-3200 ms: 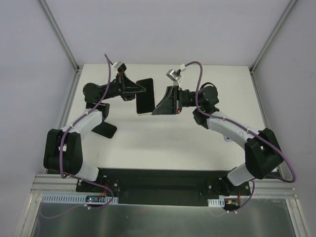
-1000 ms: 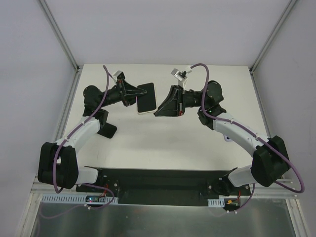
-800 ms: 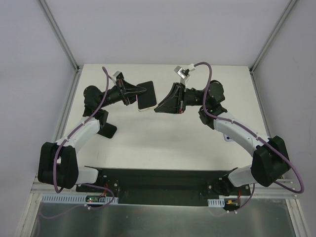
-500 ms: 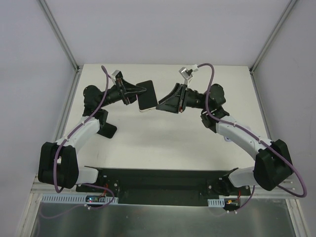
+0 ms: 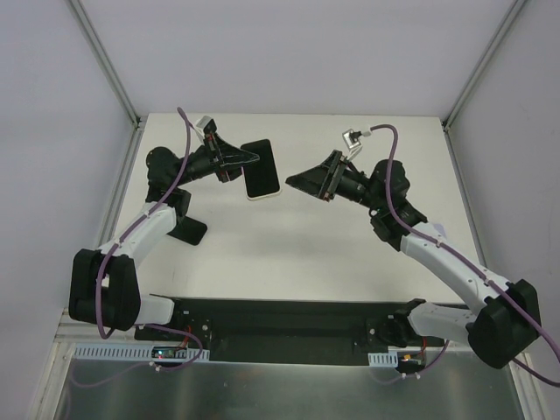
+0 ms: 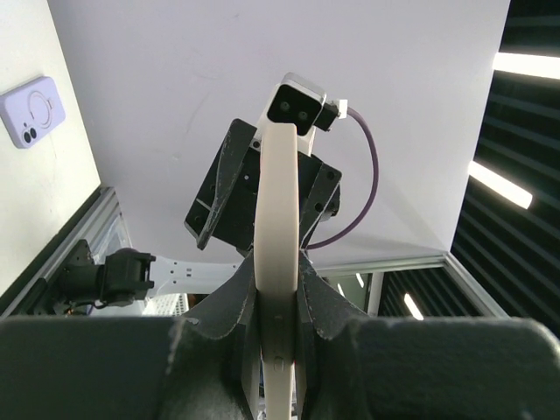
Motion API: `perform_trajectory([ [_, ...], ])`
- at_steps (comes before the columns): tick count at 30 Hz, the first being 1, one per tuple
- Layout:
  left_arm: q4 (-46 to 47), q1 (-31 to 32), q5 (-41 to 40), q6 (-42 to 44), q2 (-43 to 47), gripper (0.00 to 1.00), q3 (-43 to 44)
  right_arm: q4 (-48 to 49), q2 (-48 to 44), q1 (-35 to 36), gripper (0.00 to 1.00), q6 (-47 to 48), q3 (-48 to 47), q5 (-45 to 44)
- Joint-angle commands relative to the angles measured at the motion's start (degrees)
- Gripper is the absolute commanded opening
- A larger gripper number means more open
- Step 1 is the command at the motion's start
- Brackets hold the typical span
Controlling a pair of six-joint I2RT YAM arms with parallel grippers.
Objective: Take the phone out of the phone case
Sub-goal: Remove the phone case from the phone.
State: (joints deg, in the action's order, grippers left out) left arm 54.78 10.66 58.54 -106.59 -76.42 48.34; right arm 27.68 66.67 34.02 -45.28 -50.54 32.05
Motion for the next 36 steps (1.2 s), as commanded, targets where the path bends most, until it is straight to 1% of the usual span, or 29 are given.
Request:
perform_trajectory([
  [1,4.1,-0.02,0.43,1.73,0.49,0.0,2.55,-1.06,1.35,1.57,0.6,-1.91,-3.51,-1.73],
  [6,3.05,-0.02,0.52,3.13,0.05,0.0,2.73,3.59,0.74,3.5,0.6,-3.94,-1.67,-2.52],
  [12,2.78,-0.02,0.43,3.49,-0.92,0.0,3.34,5.27,-1.19,4.3,0.58,-5.43,0.53,-4.98],
  [15,2.61,-0.02,0.34,3.49,-1.18,0.0,3.61,5.89,-1.29,4.3,0.57,-5.87,0.1,-4.02],
  [18,2.17,-0.02,0.08,3.66,-1.36,0.0,3.78,7.82,-0.23,4.82,0.53,-7.1,0.18,-3.4],
  [23,1.91,-0.02,-0.27,3.93,-1.36,0.0,4.13,11.86,1.7,5.18,0.42,-10.88,1.41,-3.14],
  [26,1.29,-0.02,-0.36,4.37,-1.18,0.0,4.22,13.8,2.93,5.53,0.41,-12.29,1.15,-2.7],
  [32,0.59,-0.11,-0.62,4.81,-1.01,0.0,4.22,13.72,4.78,6.85,0.39,-12.73,0.1,-2.87],
  [36,-1.26,-0.2,-0.98,6.65,-0.31,0.0,4.48,12.92,5.39,7.2,0.39,-13.61,0.01,-3.31],
])
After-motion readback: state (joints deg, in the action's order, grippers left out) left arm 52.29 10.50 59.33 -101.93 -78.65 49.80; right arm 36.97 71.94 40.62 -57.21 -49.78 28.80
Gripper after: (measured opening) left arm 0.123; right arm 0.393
